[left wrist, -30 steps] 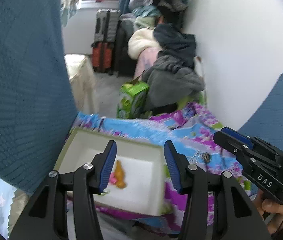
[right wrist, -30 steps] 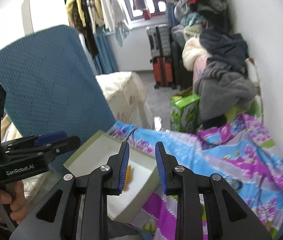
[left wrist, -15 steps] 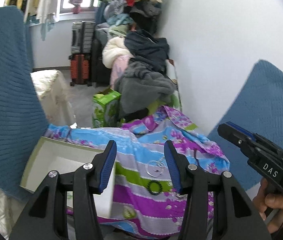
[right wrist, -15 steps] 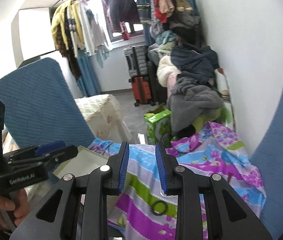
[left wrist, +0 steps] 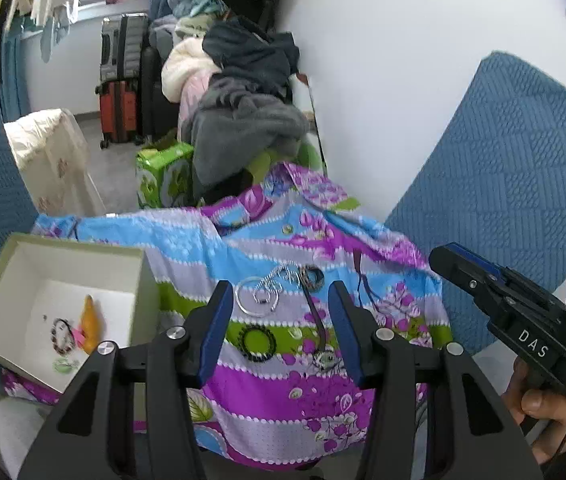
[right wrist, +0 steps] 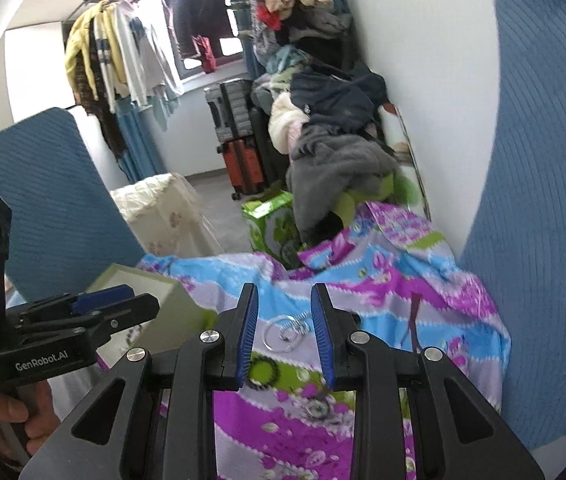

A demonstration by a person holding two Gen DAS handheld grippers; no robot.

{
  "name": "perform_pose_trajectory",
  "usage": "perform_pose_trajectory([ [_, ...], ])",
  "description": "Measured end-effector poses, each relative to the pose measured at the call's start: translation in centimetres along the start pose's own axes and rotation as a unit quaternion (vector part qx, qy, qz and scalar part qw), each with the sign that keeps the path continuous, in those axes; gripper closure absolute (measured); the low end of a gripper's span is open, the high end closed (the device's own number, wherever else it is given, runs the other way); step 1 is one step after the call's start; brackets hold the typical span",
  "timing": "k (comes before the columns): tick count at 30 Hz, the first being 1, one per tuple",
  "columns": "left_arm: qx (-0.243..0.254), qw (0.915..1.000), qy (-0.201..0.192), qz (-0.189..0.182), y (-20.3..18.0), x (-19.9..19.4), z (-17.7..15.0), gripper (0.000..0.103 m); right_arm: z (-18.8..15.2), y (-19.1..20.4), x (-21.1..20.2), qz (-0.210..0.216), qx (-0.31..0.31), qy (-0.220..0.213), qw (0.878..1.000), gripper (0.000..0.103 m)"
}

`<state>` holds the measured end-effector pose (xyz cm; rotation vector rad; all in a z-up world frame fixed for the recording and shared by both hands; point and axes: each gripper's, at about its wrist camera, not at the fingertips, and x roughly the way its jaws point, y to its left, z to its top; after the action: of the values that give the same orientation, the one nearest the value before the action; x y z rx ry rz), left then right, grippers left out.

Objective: Organize jewelry
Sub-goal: 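Move both open tools back over the remaining jewelry on the cloth, then lower the left tool to the black bead bracelet while the right tool approaches the black bangle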

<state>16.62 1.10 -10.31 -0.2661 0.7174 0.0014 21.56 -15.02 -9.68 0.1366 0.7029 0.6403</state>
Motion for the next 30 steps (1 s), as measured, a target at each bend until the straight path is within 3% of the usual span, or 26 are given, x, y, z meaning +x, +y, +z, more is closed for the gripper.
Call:
perform_pose_trajectory([
  [10,-0.010,0.9990,0.041,-0.014,0.4,4.0,-3.5,0.056,-5.3,-3.2,2.4,-0.023,0.025,0.032,0.999,0.078],
  [21,-0.020,0.9963,0.083,-0.006,1.3,8.2,-4.6,0.068,-5.9,-4.9,5.5,-0.024,0.025,0.042,0.999,0.078],
  [30,-0.025,0.9888,0.147,0.005,2.1,13.5,-5.3,0.074,-5.8,-6.6,10.2,-0.011,0.029,0.073,0.997,0.078],
])
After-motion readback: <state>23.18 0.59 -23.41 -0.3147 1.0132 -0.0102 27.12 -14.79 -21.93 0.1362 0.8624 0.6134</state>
